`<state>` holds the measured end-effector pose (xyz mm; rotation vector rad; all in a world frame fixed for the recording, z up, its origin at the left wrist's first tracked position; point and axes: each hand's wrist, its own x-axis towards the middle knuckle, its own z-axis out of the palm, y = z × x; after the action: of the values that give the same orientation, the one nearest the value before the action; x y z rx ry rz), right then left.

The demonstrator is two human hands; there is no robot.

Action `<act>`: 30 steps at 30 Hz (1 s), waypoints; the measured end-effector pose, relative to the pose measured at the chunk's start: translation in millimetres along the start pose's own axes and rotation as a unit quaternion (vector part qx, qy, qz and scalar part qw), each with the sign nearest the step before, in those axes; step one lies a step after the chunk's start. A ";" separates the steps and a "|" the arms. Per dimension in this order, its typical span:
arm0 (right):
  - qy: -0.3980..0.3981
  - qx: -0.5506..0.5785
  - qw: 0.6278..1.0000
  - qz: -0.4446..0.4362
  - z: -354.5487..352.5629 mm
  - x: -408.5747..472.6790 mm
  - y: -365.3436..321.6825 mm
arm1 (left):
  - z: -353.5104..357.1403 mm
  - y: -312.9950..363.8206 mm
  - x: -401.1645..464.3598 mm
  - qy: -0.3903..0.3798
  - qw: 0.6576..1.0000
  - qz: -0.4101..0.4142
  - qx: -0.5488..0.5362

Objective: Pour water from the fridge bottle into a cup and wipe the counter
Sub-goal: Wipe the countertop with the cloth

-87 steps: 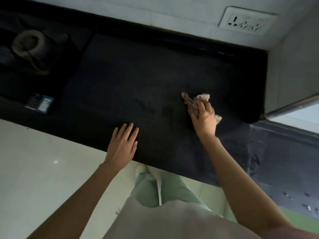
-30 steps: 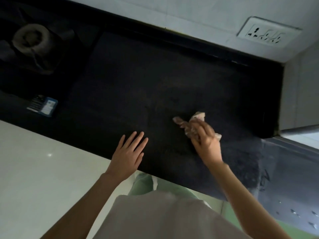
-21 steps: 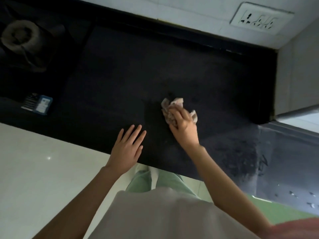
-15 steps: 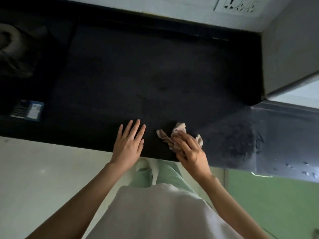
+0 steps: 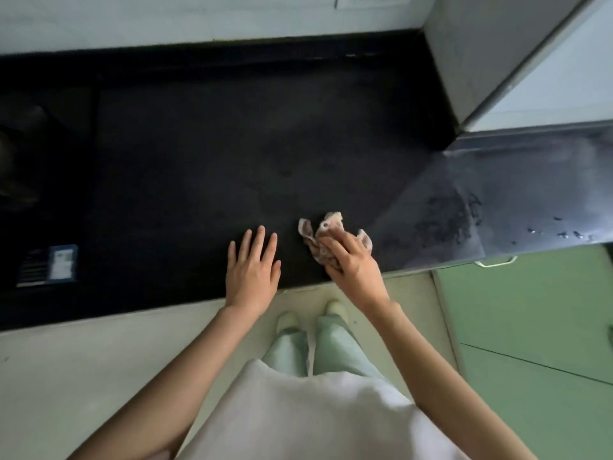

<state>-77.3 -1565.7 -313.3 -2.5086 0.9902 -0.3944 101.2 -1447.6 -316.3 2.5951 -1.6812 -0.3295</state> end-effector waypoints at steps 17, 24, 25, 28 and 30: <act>0.100 -0.034 0.986 0.130 -35.0 1.3 75.3 | 7.5 -3.2 -1.3 0.025 1.000 0.008 -0.009; -0.051 0.036 0.994 -0.085 -6.7 -2.0 40.9 | 6.3 1.3 -1.7 0.033 0.999 -0.007 0.005; -0.044 0.031 0.995 -0.085 -14.2 6.2 52.6 | 6.0 1.9 -1.9 0.031 0.999 -0.009 0.009; 0.004 0.037 0.999 -0.006 -33.4 42.5 87.1 | 6.4 2.9 -1.8 0.029 0.999 -0.015 0.006; 0.035 0.044 0.997 0.044 -37.6 65.2 94.5 | 6.3 3.8 -2.1 0.027 0.999 -0.019 0.010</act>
<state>-101.3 -1684.0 -318.0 -2.3785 1.0823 -0.4903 95.7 -1446.7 -321.6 2.6275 -1.6279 -0.2418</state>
